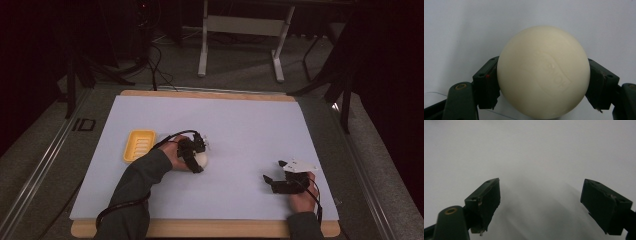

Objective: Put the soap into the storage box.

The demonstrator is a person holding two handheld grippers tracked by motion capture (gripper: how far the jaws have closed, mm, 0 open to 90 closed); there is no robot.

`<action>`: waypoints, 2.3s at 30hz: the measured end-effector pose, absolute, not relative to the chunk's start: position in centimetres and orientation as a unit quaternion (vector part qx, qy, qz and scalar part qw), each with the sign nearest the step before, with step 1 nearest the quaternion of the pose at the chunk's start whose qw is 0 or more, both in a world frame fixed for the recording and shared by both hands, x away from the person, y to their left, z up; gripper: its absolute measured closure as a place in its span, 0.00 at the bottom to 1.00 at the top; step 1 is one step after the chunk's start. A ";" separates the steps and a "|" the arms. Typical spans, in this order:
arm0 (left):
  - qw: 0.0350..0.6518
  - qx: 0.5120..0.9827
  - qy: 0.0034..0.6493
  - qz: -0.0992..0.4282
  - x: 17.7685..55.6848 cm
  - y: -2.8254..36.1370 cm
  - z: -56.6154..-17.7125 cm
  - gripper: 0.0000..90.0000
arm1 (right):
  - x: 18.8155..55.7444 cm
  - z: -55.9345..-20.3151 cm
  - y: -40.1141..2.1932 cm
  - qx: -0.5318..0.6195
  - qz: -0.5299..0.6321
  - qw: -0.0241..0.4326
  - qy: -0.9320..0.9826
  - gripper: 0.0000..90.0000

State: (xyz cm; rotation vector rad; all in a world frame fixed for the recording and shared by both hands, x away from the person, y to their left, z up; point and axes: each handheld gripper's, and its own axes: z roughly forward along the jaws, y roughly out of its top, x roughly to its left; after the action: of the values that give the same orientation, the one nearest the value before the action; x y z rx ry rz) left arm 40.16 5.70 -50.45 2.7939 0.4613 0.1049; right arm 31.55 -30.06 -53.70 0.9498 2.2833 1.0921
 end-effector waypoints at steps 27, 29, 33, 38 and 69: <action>0.175 0.969 0.172 0.042 40.0 7.5 -47.8 0.28 | 31.5 -53.7 -30.1 0.343 0.394 0.218 0.824 0.18; 0.177 0.968 0.173 0.043 40.1 7.7 -47.6 0.28 | 31.5 -53.7 -30.1 0.343 0.394 0.218 0.824 0.18; 0.181 0.966 0.177 0.046 40.0 8.1 -47.3 0.28 | 31.5 -53.7 -30.1 0.343 0.394 0.218 0.824 0.18; 0.183 0.965 0.180 0.051 40.0 8.5 -46.9 0.28 | 31.5 -53.7 -30.1 0.343 0.394 0.218 0.824 0.18; 0.185 0.955 0.223 0.054 40.4 10.8 -45.9 0.28 | 31.5 -53.7 -30.1 0.342 0.394 0.218 0.825 0.18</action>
State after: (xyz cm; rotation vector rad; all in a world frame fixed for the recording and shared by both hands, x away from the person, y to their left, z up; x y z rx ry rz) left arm 40.35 10.82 -45.91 2.6927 0.6293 0.1529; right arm 31.54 -30.07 -53.69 0.9485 2.2834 1.0918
